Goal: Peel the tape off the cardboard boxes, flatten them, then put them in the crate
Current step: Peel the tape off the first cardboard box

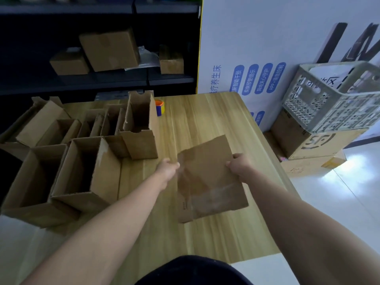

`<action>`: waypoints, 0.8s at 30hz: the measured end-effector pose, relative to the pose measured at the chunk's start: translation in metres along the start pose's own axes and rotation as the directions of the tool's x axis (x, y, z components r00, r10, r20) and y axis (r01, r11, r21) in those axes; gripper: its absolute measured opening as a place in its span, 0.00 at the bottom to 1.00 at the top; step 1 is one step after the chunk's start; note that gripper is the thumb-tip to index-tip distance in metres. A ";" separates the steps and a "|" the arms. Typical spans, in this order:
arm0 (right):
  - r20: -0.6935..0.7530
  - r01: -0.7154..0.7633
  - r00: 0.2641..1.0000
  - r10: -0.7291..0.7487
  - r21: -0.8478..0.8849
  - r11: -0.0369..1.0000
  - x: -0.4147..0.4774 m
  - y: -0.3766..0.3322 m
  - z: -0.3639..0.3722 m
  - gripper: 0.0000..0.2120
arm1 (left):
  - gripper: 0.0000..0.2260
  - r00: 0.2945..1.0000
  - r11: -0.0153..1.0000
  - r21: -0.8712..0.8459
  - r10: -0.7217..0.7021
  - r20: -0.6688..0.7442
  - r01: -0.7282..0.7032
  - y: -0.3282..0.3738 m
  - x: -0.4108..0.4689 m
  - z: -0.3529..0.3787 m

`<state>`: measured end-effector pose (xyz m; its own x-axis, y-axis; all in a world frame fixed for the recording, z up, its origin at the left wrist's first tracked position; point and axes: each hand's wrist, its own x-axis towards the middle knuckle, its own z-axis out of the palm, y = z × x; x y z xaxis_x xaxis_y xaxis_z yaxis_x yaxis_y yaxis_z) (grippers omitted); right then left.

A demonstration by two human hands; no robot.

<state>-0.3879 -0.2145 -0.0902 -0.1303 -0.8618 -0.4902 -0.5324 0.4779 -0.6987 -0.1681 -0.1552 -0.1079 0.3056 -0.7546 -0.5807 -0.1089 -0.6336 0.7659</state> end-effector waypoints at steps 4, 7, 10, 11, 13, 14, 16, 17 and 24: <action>0.014 0.061 0.998 -0.060 -0.071 0.996 0.010 0.010 0.015 0.26 | 0.19 0.964 0.921 0.365 0.039 0.262 -0.136 -0.024 0.001 0.018; 0.104 0.159 0.985 -0.138 -0.236 0.959 0.015 0.019 0.026 0.26 | 0.22 0.936 0.857 0.493 -0.040 0.349 -0.147 -0.035 0.003 0.026; 0.284 0.260 0.948 -0.143 -0.433 0.863 0.014 0.026 0.040 0.22 | 0.22 0.929 0.806 0.567 -0.063 0.364 -0.168 -0.040 0.010 0.031; 0.342 0.276 0.933 -0.110 -0.488 0.828 0.013 0.029 0.045 0.21 | 0.22 0.925 0.780 0.596 -0.063 0.375 -0.189 -0.041 0.013 0.032; 0.405 0.299 0.913 -0.045 -0.591 0.749 0.013 0.032 0.051 0.21 | 0.22 0.918 0.727 0.645 -0.050 0.394 -0.237 -0.043 0.018 0.034; 0.415 0.304 0.910 -0.027 -0.621 0.723 0.014 0.034 0.052 0.21 | 0.22 0.916 0.714 0.653 -0.040 0.398 -0.253 -0.044 0.021 0.035; 0.419 0.315 0.908 -0.025 -0.642 0.699 0.016 0.032 0.050 0.21 | 0.22 0.918 0.720 0.640 -0.011 0.396 -0.267 -0.043 0.025 0.037; 0.423 0.327 0.906 -0.031 -0.650 0.686 0.018 0.029 0.049 0.20 | 0.21 0.923 0.736 0.622 0.010 0.385 -0.268 -0.041 0.026 0.037; 0.344 0.495 0.867 -0.360 -0.513 0.702 0.016 -0.046 0.059 0.24 | 0.15 0.932 0.821 0.463 0.362 0.031 -0.334 0.008 0.010 0.005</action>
<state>-0.3159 -0.2397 -0.0969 0.3662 -0.8612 -0.3524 -0.8669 -0.1781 -0.4657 -0.1709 -0.1689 -0.1087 0.2163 -0.9375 -0.2728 -0.6292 -0.3474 0.6953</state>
